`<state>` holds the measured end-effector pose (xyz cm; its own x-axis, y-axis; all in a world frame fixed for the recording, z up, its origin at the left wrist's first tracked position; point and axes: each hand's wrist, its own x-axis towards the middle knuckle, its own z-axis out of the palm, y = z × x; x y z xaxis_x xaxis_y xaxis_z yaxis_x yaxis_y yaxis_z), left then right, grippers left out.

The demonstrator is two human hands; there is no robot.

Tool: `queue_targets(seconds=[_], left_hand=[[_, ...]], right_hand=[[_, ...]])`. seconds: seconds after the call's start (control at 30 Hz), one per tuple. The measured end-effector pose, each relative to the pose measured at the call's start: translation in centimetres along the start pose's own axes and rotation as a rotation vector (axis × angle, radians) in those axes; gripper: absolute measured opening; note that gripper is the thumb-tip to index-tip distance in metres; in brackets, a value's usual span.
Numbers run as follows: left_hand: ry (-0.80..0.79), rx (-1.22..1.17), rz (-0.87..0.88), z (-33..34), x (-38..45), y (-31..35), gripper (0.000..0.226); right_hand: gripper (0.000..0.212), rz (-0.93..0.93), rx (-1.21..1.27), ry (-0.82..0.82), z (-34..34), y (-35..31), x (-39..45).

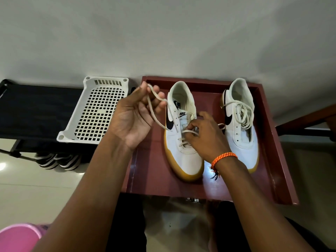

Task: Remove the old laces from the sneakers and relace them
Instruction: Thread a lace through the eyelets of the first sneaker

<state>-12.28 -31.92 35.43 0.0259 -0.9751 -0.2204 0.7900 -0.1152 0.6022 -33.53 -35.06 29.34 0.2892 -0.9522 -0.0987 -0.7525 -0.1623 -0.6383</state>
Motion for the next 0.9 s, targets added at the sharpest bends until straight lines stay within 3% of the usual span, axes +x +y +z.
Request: queue_targets(seconds=[0.07,0.13,0.2,0.23,0.3,0.43,0.7,0.9], left_hand=[[0.110,0.228,0.014,-0.5,0.3,0.1,0.012],[0.208,0.842,0.044,-1.4,0.8,-1.1,0.014],[0.143,1.464,0.000,-1.9,0.9,-3.2,0.030],[0.091,1.650,-0.064,-1.9,0.9,-4.2,0.039],[0.056,1.752,-0.121,-1.7,0.8,-5.5,0.041],[0.021,1.627,-0.062,-2.0,1.4,-5.1,0.021],[0.043,0.867,-0.102,-0.5,0.3,-1.9,0.018],[0.029,0.383,-0.006,0.5,-0.2,-0.5,0.021]], right_hand=[[0.004,0.002,0.001,-0.009,0.0,0.0,-0.1],[0.004,0.002,-0.001,-0.012,-0.1,0.0,-0.1],[0.003,-0.006,-0.012,-0.005,-0.1,-0.1,-0.2],[0.003,-0.005,-0.017,-0.004,-0.1,-0.1,-0.2],[0.003,-0.005,-0.019,-0.001,-0.2,-0.1,-0.2],[0.004,-0.015,-0.028,-0.004,-0.4,-0.3,-0.4],[0.009,-0.007,-0.046,-0.006,-0.5,-0.5,-0.4],[0.007,-0.011,-0.035,0.001,-0.5,-0.5,-0.5]])
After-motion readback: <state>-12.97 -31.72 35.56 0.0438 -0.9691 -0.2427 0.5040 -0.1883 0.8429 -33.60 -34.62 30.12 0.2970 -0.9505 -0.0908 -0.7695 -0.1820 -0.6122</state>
